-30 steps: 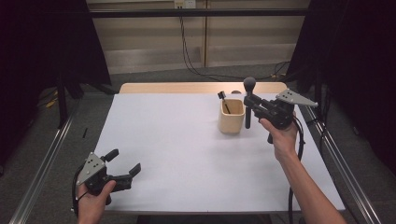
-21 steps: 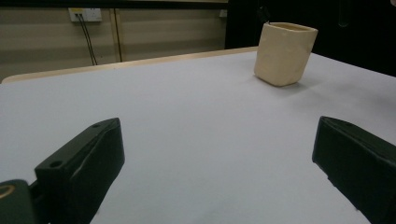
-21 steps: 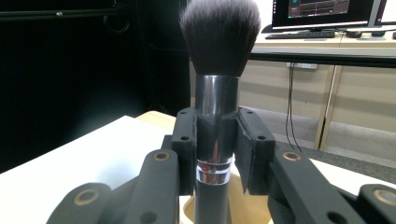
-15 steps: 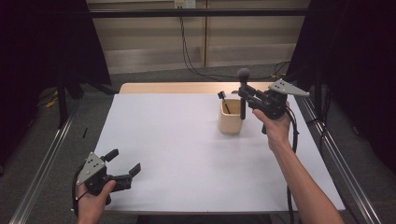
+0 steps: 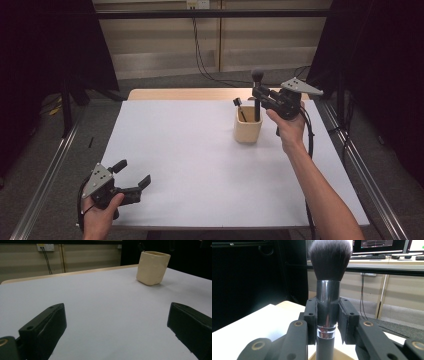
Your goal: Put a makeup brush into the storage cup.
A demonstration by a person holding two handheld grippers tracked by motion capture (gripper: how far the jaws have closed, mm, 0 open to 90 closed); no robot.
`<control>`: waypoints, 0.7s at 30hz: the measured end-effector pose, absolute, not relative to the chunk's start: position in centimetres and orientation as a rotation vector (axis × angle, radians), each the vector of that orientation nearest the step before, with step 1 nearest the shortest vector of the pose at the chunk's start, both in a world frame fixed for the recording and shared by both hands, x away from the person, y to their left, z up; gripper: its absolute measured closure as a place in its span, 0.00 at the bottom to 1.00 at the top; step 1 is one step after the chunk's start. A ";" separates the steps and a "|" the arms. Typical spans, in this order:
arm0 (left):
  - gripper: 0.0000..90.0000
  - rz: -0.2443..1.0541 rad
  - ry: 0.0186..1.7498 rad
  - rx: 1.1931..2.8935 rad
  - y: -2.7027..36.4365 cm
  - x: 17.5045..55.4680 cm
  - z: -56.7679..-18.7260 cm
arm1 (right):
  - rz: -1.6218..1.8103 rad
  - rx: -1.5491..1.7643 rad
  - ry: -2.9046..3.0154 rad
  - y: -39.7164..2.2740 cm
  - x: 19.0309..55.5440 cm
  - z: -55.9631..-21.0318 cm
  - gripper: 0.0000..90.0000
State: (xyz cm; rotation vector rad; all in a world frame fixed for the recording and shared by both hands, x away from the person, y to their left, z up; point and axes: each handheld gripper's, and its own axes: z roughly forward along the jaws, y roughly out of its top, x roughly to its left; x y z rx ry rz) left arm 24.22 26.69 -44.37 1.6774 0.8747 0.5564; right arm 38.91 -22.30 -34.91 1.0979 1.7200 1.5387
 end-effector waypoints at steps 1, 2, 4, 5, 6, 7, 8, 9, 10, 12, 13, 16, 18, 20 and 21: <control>0.03 0.555 0.874 1.678 26.7 24.2 -44.4 | 1.537 1.091 1.722 -22.2 39.1 -34.9 0.80; 0.03 0.554 0.874 1.677 26.7 24.2 -44.4 | 1.541 1.087 1.724 -22.2 39.3 -34.9 0.80; 0.03 0.554 0.873 1.680 26.7 24.2 -44.4 | 1.535 1.084 1.728 -21.9 39.7 -34.9 0.80; 0.03 0.554 0.874 1.679 26.7 24.2 -44.4 | 1.533 1.086 1.731 -21.8 39.9 -34.9 0.80; 0.03 0.553 0.874 1.679 26.7 24.2 -44.4 | 1.535 1.087 1.730 -21.7 40.1 -34.9 0.80; 0.03 0.553 0.875 1.678 26.7 24.2 -44.4 | 1.528 1.087 1.732 -21.7 40.3 -34.9 0.80; 0.03 0.551 0.875 1.679 26.7 24.2 -44.4 | 1.529 1.090 1.733 -21.6 40.5 -35.0 0.80; 0.03 0.552 0.875 1.679 26.7 24.2 -44.4 | 1.535 1.095 1.729 -21.5 40.6 -35.0 0.80; 0.03 0.552 0.874 1.679 26.7 24.2 -44.4 | 1.535 1.092 1.730 -21.4 40.7 -35.1 0.80; 0.03 0.554 0.872 1.679 26.7 24.2 -44.4 | 1.547 1.097 1.733 -21.3 40.6 -35.4 0.80; 0.03 0.553 0.875 1.679 26.7 24.2 -44.4 | 1.548 1.092 1.735 -21.2 40.7 -35.6 0.80; 0.03 0.555 0.876 1.676 26.8 24.2 -44.4 | 1.530 1.095 1.745 -21.2 40.7 -36.0 0.80; 0.03 0.554 0.875 1.678 26.7 24.2 -44.4 | 1.527 1.099 1.744 -21.2 40.8 -36.1 0.80; 0.03 0.554 0.873 1.680 26.7 24.2 -44.4 | 1.527 1.096 1.744 -21.2 40.9 -36.2 0.80; 0.03 0.553 0.873 1.680 26.7 24.2 -44.4 | 1.527 1.098 1.740 -21.2 40.9 -36.2 0.80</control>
